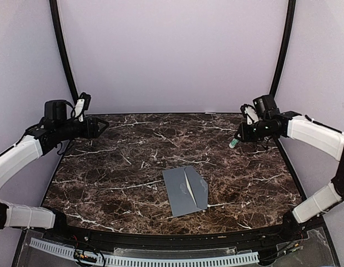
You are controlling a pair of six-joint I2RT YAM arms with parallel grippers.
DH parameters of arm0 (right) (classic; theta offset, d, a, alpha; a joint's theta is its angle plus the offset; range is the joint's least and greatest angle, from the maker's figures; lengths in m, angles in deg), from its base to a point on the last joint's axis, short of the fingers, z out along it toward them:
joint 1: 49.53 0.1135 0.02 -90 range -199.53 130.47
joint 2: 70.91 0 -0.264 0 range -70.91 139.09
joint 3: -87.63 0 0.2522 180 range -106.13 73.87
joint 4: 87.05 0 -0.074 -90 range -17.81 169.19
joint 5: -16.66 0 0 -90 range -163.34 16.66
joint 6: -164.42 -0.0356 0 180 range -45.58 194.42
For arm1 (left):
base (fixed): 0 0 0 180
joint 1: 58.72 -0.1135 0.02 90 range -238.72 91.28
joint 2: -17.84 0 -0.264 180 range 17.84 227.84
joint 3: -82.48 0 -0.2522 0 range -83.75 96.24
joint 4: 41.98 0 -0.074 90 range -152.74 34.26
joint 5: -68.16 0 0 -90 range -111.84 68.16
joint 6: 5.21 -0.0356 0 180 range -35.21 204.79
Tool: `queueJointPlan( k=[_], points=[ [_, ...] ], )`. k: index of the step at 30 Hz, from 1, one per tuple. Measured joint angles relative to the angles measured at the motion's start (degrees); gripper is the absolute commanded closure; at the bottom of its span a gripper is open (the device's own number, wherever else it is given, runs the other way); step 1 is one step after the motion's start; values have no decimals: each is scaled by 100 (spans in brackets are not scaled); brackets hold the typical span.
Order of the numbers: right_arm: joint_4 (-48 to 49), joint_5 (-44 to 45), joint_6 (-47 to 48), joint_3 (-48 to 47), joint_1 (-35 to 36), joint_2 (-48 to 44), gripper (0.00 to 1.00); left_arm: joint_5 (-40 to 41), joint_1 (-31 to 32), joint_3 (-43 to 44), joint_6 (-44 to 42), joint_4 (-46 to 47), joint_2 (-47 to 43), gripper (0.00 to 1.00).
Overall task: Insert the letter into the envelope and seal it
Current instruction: Pick up the solid glue from the center of the board.
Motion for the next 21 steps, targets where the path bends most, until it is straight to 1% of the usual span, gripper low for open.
queueJointPlan(
  k=[4, 8, 9, 10, 12, 14, 17, 19, 21],
  points=[
    [-136, -654, -46, 197, 149, -581, 91, -149, 979, -192, 85, 315, -269, 31],
    [-297, -1362, -186, 376, 584, -1038, 91, -319, 2124, -988, 634, 1172, -680, 33],
    [-308, -1547, -247, 396, 721, -1141, 91, -317, 2343, -1104, 743, 1314, -699, 34],
    [-304, -1698, -286, 411, 831, -1213, 91, -262, 2765, -1244, 907, 1530, -686, 34],
    [-271, -2020, -398, 435, 1088, -1353, 91, -232, 3412, -1283, 1075, 1779, -522, 34],
    [-201, -2275, -511, 439, 1340, -1412, 91, -146, 4054, -1132, 1152, 1974, -181, 34],
    [-15, -2544, -699, 468, 1727, -1412, 91, 31, 4789, -621, 1108, 2013, 483, 34],
    [142, -2719, -824, 503, 2002, -1410, 91, 173, 5158, -221, 1016, 2024, 938, 34],
    [262, -2835, -933, 514, 2221, -1394, 91, 260, 5372, 31, 944, 2048, 1255, 34]
  ],
)
